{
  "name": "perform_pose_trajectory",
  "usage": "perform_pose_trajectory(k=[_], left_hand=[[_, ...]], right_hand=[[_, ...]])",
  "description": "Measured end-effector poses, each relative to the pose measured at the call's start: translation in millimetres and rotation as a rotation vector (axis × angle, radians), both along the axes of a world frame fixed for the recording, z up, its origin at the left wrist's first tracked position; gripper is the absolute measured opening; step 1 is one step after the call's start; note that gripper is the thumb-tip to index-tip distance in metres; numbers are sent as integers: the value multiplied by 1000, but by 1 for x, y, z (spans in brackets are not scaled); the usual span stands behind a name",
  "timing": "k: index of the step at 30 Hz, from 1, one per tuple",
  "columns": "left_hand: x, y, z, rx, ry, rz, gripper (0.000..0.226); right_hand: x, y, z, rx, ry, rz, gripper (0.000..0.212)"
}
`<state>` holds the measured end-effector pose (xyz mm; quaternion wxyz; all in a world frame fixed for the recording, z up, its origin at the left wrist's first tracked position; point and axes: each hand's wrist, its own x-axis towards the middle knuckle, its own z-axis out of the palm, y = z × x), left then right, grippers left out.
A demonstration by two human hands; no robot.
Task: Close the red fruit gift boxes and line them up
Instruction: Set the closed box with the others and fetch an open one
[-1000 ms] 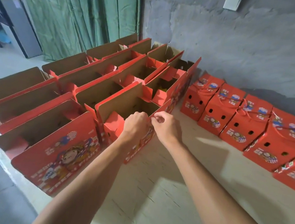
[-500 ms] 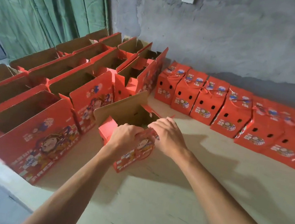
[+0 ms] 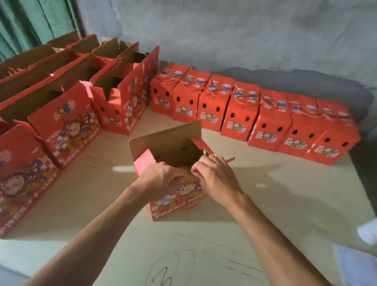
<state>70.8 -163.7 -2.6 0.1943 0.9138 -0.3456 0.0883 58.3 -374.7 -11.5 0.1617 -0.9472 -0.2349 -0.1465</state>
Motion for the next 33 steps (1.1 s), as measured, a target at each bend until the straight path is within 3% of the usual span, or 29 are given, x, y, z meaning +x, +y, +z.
perform_pose_trajectory(k=[4, 8, 12, 27, 33], left_hand=[[-19, -31, 6, -11, 46, -61, 29], [-33, -48, 7, 2, 15, -35, 13], [-38, -57, 7, 43, 93, -22, 16], [-77, -66, 6, 25, 66, -143, 18], [-90, -62, 5, 21, 146, -141, 23]], right_hand=[[-31, -34, -2, 51, 12, -33, 7], [-60, -50, -1, 102, 29, -77, 10], [-81, -48, 0, 153, 37, -146, 10], [-133, -48, 2, 237, 152, -165, 16], [-146, -45, -1, 323, 195, -192, 12]])
